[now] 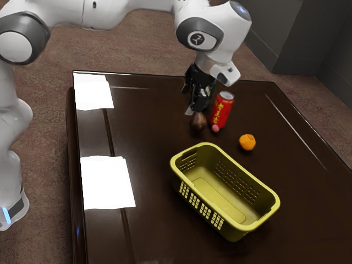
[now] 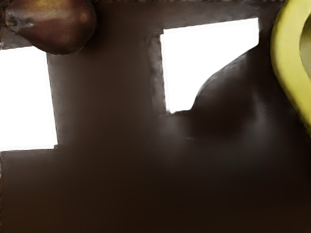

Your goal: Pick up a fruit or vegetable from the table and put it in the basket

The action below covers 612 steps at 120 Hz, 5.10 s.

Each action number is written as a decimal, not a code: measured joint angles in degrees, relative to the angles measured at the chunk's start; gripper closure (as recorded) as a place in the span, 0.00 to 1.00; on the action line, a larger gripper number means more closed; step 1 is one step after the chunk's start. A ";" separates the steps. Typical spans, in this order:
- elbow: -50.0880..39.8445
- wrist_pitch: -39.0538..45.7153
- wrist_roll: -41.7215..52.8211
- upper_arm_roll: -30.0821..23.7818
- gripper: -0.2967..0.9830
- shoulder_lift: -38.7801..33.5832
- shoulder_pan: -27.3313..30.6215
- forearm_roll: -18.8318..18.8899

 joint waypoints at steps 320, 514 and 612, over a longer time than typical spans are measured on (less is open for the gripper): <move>19.00 22.68 -35.98 -4.17 0.23 33.28 21.45 -18.74; 19.61 24.92 -31.72 -3.68 0.65 33.46 19.94 -19.66; 4.33 11.96 -43.61 -3.09 0.65 15.08 -7.91 -2.93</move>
